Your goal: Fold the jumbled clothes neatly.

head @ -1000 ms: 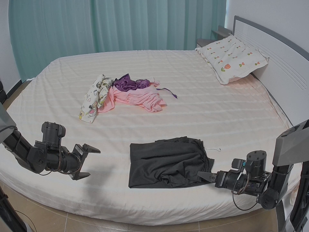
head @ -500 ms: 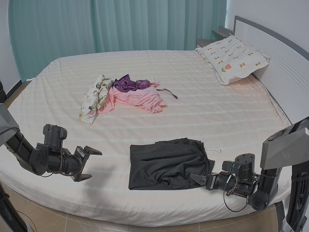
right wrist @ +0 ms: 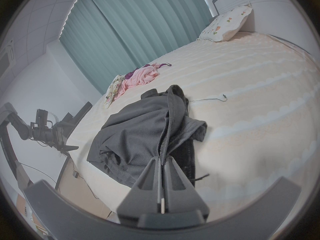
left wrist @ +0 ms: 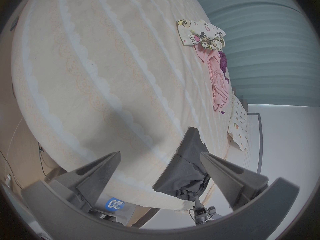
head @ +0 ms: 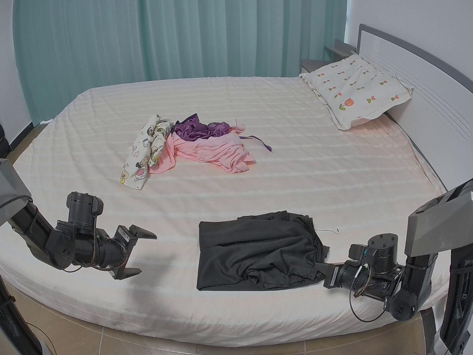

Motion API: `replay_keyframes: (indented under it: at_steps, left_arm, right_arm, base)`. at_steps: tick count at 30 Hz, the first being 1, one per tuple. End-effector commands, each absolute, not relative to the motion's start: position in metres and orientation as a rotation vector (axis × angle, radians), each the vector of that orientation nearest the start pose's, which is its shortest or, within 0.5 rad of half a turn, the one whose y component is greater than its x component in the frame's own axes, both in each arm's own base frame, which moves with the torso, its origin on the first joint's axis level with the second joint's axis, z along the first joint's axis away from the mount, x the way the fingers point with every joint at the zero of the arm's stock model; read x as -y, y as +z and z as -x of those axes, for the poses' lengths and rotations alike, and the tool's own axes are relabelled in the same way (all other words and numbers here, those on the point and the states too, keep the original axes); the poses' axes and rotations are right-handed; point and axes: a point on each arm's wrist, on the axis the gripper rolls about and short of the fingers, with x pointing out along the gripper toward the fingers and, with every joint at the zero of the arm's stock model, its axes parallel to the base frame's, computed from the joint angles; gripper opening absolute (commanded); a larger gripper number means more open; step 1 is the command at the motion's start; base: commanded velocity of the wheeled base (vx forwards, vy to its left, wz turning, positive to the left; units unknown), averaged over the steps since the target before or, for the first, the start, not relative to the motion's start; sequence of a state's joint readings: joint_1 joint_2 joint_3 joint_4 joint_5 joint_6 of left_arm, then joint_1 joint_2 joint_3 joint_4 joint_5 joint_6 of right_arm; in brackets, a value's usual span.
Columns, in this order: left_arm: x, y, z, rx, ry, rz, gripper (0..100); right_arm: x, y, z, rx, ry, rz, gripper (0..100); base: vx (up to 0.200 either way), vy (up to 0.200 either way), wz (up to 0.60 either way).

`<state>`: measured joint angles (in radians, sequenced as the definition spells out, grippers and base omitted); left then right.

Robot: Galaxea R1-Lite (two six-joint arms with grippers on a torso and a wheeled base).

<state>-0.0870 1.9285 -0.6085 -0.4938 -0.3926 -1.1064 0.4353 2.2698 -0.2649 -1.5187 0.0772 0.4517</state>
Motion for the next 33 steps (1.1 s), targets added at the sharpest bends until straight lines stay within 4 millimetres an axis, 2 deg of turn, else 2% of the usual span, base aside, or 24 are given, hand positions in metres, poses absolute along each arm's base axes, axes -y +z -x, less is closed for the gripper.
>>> replay_keyframes:
  at_steps: [1, 12, 15, 22, 23, 27, 28, 33]
  left_arm:
    - [0.033, 0.055, -0.288, -1.000, 0.055, 1.148, 100]
    - [0.033, 0.055, -0.288, -1.002, 0.057, 1.148, 100]
    - [0.033, 0.055, -0.288, -1.002, 0.057, 1.148, 100]
    - [0.034, 0.053, -0.289, -1.008, 0.061, 1.148, 100]
    - [0.033, 0.052, -0.289, -1.008, 0.063, 1.148, 100]
    - [0.033, 0.052, -0.289, -1.008, 0.063, 1.148, 100]
    - [0.033, 0.052, -0.289, -1.008, 0.063, 1.148, 100]
    - [0.033, 0.050, -0.289, -1.013, 0.066, 1.147, 100]
  right_arm:
    - [-0.109, 0.000, -0.248, -0.582, 0.397, -0.368, 0]
    - [-0.075, -0.008, -0.247, -0.661, 0.429, -0.437, 0]
    - [-0.070, -0.017, -0.250, -0.685, 0.415, -0.448, 0]
    - [-0.069, -0.019, -0.250, -0.694, 0.410, -0.442, 0]
    - [-0.068, -0.019, -0.252, -0.688, 0.408, -0.444, 100]
    - [-0.062, -0.010, -0.261, -0.622, 0.394, -0.457, 100]
    - [-0.061, -0.001, -0.265, -0.586, 0.395, -0.461, 100]
    - [-0.066, 0.009, -0.284, -0.516, 0.416, -0.465, 100]
  base:
    - [0.000, 0.000, 0.00]
    - [0.000, 0.000, 0.00]
    - [0.000, 0.000, 0.00]
    - [0.000, 0.000, 0.00]
    - [0.000, 0.000, 0.00]
    - [0.000, 0.000, 0.00]
    - [0.000, 0.000, 0.00]
    - [0.000, 0.000, 0.00]
